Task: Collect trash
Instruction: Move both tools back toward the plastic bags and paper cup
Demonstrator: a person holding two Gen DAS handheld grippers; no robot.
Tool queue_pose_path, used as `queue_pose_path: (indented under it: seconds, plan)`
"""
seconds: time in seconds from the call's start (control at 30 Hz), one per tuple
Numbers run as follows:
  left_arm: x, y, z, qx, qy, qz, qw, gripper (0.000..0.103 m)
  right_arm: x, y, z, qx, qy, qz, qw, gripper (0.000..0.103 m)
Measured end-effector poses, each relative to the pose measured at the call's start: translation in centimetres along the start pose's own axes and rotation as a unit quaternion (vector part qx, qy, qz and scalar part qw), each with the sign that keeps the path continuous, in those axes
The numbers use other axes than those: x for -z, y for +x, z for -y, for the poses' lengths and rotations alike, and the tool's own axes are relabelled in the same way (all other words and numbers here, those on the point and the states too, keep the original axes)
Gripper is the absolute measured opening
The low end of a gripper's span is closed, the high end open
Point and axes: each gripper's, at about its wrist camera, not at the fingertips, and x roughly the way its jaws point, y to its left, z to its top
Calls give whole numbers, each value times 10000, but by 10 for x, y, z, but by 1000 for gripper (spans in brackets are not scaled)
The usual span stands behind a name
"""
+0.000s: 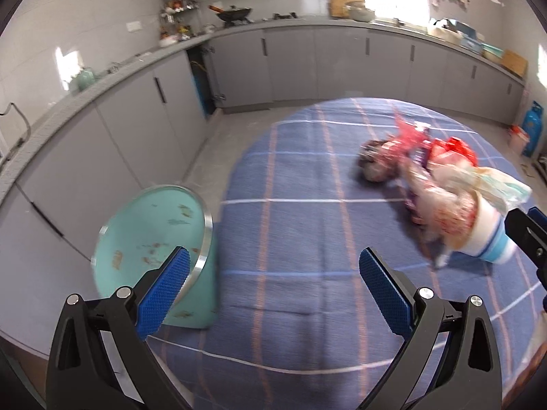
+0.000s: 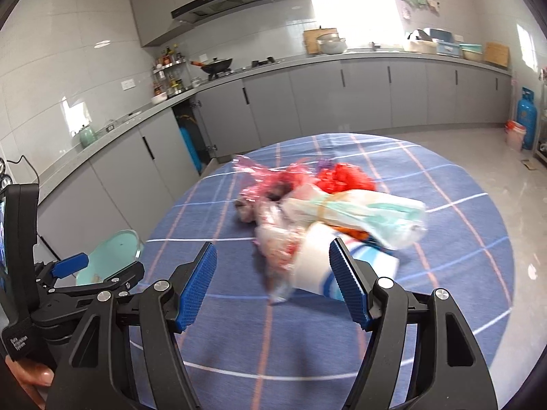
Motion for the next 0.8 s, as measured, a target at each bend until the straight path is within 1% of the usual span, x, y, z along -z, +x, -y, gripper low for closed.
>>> queue_pose_path:
  seconds: [0.07,0.2,0.27,0.53,0.63,0.8]
  plan:
    - [3,3,10,224,-14,-102,9997,97,4,-4,11,122,30,-10,9999,68]
    - [10,11,29,499,52,-276,9984,97,13,-8,40,385,175,-85,9991,68]
    - [12,13,38,559,126,-303,9979,97,17,-10,53,484,246,-108,9985,68]
    - [11,16,72,758,470,-224,9958,95,20,-6,86,575,511,-195,9968,68]
    - [10,18,78,792,525,-226,9952,90,19,-5,89,558,507,-214,9969,68]
    - [3,28,84,846,511,-325,9946,86,10,-2,92,510,448,-164,9976,68]
